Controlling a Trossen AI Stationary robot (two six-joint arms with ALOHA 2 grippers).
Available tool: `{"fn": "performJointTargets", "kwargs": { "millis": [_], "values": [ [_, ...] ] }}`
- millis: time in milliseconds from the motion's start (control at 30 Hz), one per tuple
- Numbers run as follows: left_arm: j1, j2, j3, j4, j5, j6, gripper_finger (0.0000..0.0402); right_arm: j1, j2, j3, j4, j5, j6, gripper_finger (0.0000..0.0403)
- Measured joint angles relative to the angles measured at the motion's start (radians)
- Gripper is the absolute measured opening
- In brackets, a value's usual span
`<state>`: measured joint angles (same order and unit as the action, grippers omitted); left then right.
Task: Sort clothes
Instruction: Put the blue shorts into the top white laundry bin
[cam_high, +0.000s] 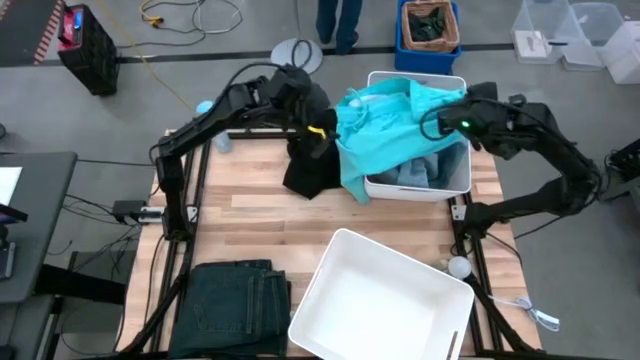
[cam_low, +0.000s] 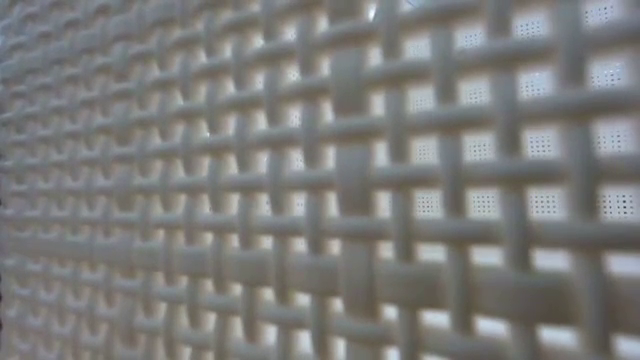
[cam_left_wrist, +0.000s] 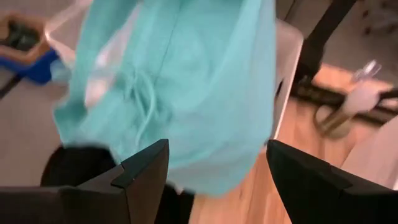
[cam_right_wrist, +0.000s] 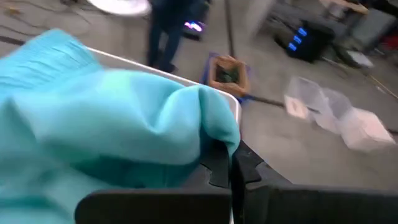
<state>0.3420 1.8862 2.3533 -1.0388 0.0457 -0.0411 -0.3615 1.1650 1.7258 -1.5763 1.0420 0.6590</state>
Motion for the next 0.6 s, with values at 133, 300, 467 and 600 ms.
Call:
{"fn": "performJointTargets", "kwargs": {
  "millis": [133, 300, 467, 600],
  "values": [
    [-0.005, 0.015, -0.028, -0.007, -0.008, -0.012, 0.0265, -0.051, 0.026, -0.033, 0.049, -0.081, -0.035, 0.0004],
    [-0.005, 0.01, -0.028, -0.02, -0.007, -0.02, 0.0265, -0.035, 0.039, -0.037, 0.161, -0.154, -0.118, 0.0043],
    [0.008, 0.004, -0.029, -0.076, -0.007, -0.019, 0.0265, 0.007, -0.008, -0.037, 0.367, -0.187, -0.234, 0.0114],
    [0.019, -0.014, -0.029, -0.113, -0.005, -0.011, 0.0265, 0.036, -0.036, -0.036, 0.562, -0.373, -0.364, 0.0178]
  ]
}}
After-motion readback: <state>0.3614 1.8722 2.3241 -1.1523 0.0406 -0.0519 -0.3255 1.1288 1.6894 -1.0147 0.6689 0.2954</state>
